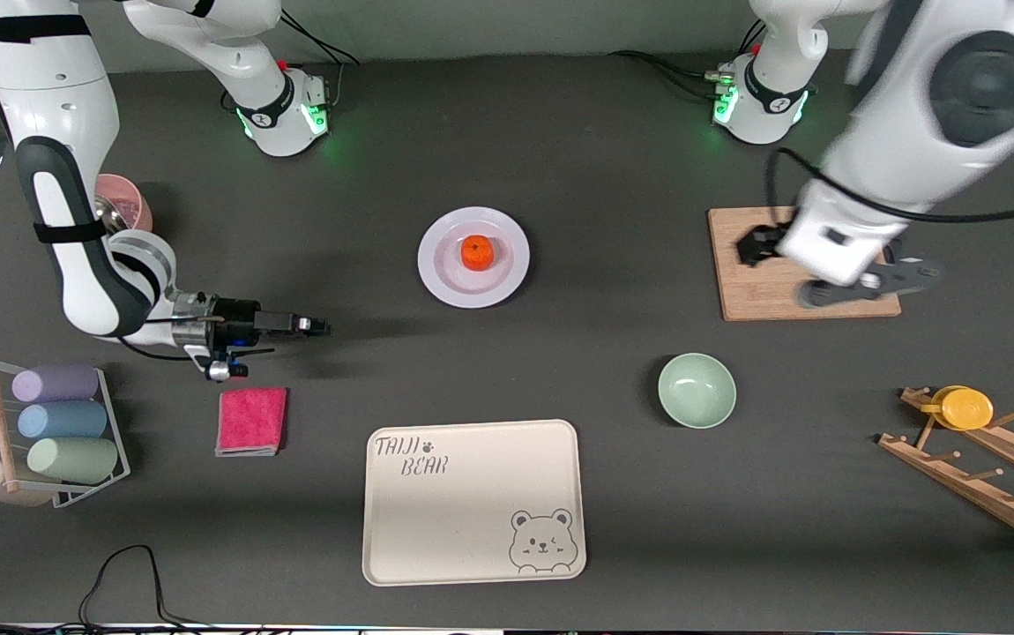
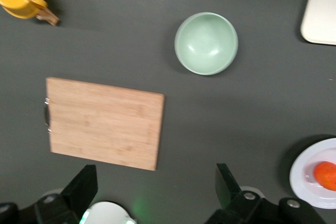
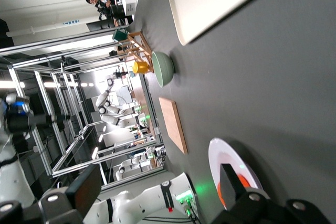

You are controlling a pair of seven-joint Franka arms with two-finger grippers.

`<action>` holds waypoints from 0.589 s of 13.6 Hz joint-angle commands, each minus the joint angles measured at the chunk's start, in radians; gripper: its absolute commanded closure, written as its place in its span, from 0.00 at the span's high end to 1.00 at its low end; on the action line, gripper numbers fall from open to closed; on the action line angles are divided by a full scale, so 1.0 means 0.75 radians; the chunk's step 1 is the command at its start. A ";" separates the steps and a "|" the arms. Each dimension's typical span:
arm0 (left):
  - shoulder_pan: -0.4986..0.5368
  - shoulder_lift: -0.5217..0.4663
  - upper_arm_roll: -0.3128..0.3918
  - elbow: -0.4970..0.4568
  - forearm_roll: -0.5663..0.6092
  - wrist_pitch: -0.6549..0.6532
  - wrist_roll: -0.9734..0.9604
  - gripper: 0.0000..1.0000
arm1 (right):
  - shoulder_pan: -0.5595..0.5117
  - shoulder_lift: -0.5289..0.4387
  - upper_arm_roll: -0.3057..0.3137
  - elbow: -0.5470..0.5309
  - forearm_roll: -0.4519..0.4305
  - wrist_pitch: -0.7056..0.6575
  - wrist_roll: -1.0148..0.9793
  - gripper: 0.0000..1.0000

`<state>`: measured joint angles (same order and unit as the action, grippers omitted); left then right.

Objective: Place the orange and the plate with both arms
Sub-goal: 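Reach the right gripper to the plate rim while the left gripper withdraws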

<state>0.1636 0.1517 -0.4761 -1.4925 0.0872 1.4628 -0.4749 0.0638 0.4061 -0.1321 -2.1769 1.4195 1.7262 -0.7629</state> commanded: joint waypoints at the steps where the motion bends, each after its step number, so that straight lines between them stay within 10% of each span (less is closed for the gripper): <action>1: 0.129 -0.039 -0.016 0.000 -0.022 -0.022 0.152 1.00 | 0.052 -0.132 -0.006 -0.228 0.085 0.054 -0.152 1.00; 8: -0.212 -0.116 0.600 -0.020 -0.090 0.041 0.531 1.00 | 0.172 -0.110 -0.002 -0.470 0.259 0.153 -0.569 1.00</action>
<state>0.0972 0.1026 -0.1163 -1.4783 0.0364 1.4675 -0.1197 0.1519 0.3440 -0.1304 -2.4759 1.5475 1.8132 -1.1008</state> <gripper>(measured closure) 0.000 0.000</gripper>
